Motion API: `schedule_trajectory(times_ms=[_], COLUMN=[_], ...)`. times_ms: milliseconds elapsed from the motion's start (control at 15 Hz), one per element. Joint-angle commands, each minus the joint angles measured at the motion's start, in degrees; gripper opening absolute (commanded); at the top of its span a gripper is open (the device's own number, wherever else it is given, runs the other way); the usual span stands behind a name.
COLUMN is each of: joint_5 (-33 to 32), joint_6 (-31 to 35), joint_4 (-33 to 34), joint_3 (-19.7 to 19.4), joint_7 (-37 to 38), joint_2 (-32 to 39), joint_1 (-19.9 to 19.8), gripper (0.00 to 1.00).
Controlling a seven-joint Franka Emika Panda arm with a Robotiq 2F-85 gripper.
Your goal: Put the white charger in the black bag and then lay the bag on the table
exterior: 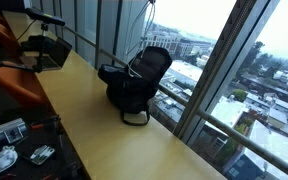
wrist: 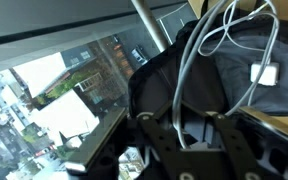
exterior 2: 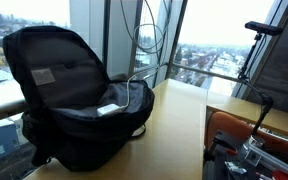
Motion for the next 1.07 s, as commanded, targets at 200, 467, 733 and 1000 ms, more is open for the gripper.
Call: schedule_trajectory(times_ms=[200,467,733,1000], joint_5=[-6.24,-7.75,-7.09,-5.36], joint_6=[-7.84,-12.43,-14.40,-13.59], joint_4=[20.65,31.66,38.12,41.08], joint_3=[1.94,2.13,1.87,1.35], joint_7=[0.50,-0.19,-0.40,-1.22], joint_2=[12.26,18.04,22.41,27.59], joint_1=[5.18,9.47,12.27,11.96], gripper=[0.02,0.02,0.02,0.02])
